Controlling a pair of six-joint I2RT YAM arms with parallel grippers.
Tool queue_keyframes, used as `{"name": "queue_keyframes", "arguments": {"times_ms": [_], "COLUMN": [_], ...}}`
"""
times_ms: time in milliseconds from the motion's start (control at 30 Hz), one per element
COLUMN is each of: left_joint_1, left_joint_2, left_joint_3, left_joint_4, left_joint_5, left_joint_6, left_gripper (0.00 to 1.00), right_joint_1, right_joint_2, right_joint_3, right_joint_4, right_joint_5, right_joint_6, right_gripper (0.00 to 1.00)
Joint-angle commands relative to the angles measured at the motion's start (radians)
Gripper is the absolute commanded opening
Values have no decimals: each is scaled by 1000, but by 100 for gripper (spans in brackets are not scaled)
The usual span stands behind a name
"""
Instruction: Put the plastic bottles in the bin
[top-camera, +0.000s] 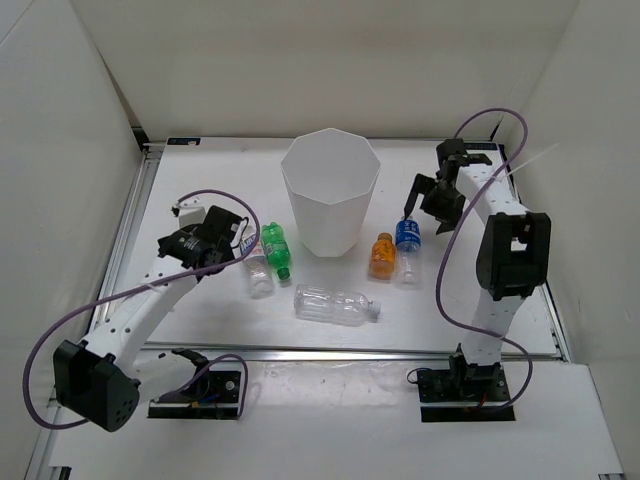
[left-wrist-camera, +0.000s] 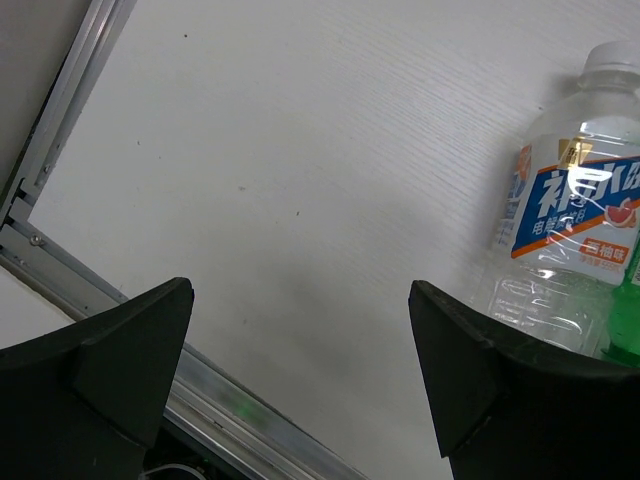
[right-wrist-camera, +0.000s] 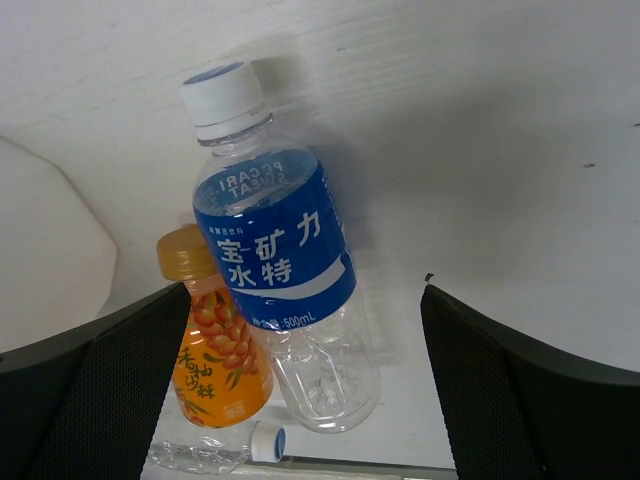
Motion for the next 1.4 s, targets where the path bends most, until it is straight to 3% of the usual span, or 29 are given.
{"name": "queue_keyframes", "arguments": {"times_ms": [0, 233, 467, 533, 633, 733, 933, 1100, 1133, 1200, 1367], "left_joint_1": [-4, -4, -4, -4, -4, -4, -4, -4, -4, -4, -4], "left_joint_2": [16, 94, 119, 128, 137, 137, 137, 148, 157, 166, 166], "left_joint_3": [18, 46, 77, 77, 77, 86, 86, 95, 95, 106, 106], "left_joint_4": [20, -13, -23, -23, -23, -23, -36, -55, -55, -55, -55], "left_joint_5": [0, 29, 18, 18, 18, 18, 9, -20, -20, -9, -22], "left_joint_6": [12, 12, 3, 3, -6, -17, -67, -103, -103, -103, -103], "left_gripper": [100, 100, 100, 100, 100, 100, 100, 100, 100, 100, 100], "right_joint_1": [14, 23, 23, 23, 3, -32, -69, -69, -69, -57, 40], "right_joint_2": [30, 103, 117, 117, 74, 27, -83, -169, -170, -170, -151], "right_joint_3": [26, 3, -81, -92, -92, -24, 335, 571, 659, 685, 719], "right_joint_4": [24, 48, 85, 85, 75, 9, -122, -38, -12, 40, 215], "right_joint_5": [-15, -37, -46, -37, 27, 78, 85, -127, -165, -265, -379], "right_joint_6": [-49, -58, -39, -39, -26, 3, 29, 41, 70, 102, 162], "right_gripper": [100, 100, 76, 65, 54, 42, 29, 33, 27, 22, 25]}}
